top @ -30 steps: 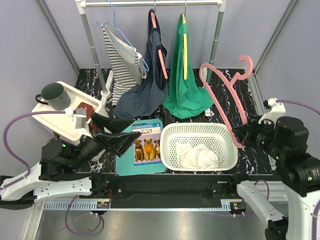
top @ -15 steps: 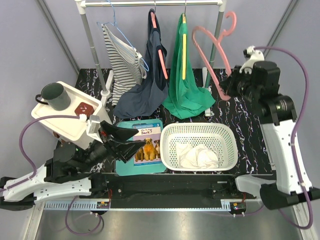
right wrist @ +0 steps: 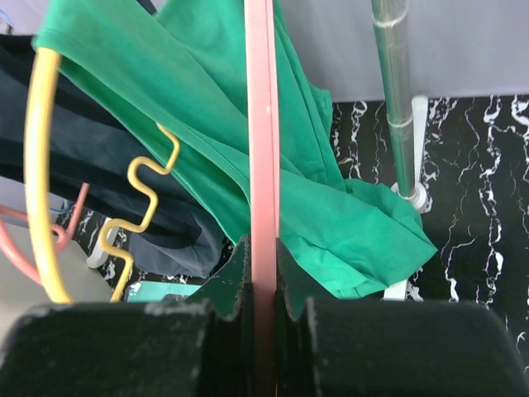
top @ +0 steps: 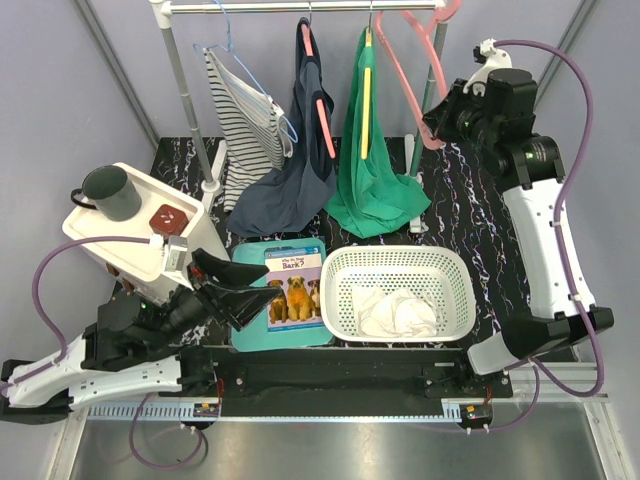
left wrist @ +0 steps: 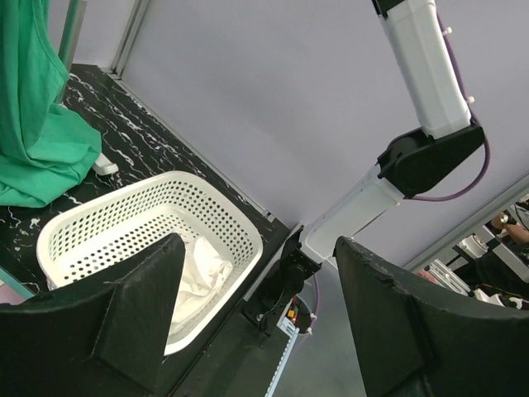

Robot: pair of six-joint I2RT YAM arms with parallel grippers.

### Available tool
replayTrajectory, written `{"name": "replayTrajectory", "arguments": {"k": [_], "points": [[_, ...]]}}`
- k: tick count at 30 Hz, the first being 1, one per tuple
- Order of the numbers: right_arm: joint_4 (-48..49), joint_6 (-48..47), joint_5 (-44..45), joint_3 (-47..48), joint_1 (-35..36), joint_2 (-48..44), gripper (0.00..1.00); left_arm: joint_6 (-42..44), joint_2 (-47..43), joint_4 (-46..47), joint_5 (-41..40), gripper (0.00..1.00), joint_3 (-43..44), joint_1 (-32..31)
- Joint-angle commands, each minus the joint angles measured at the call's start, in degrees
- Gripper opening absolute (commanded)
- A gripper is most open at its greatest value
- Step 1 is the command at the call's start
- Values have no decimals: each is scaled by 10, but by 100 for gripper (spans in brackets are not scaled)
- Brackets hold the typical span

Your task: Remove the tank top from the hanger

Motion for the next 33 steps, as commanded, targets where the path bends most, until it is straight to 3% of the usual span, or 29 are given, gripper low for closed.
{"name": "replayTrajectory", "arguments": {"k": [1, 11, 13, 14, 16, 17, 20, 23, 24, 27, 33], "points": [[29, 5, 13, 3, 11, 5, 0, -12, -8, 6, 1, 77, -4, -2], [2, -5, 66, -40, 16, 18, 2, -14, 9, 7, -1, 77, -3, -1], [-12, -5, 72, -39, 16, 19, 22, -14, 13, 7, -1, 77, -2, -2], [-16, -8, 75, -38, 16, 19, 41, -14, 16, 7, 0, 77, -1, -1], [-30, -10, 88, -37, 17, 7, 56, -13, 22, 7, 1, 77, -1, -2], [-36, -10, 96, -35, 17, 2, 70, -13, 24, 7, 1, 77, 1, -1], [-63, -3, 125, -43, 23, -40, 86, -13, 26, 7, -2, 78, 0, -1], [-74, 5, 134, -74, 34, -88, 89, -11, 29, 7, -11, 78, -3, -1], [-79, 8, 137, -79, 37, -99, 99, -10, 30, 7, -12, 78, -3, -2], [-89, 10, 141, -82, 72, -127, 100, -4, 34, 7, -23, 78, -4, -1], [-152, -41, 233, 73, 235, -39, 100, 2, 48, 7, -28, 79, 5, -1]]}}
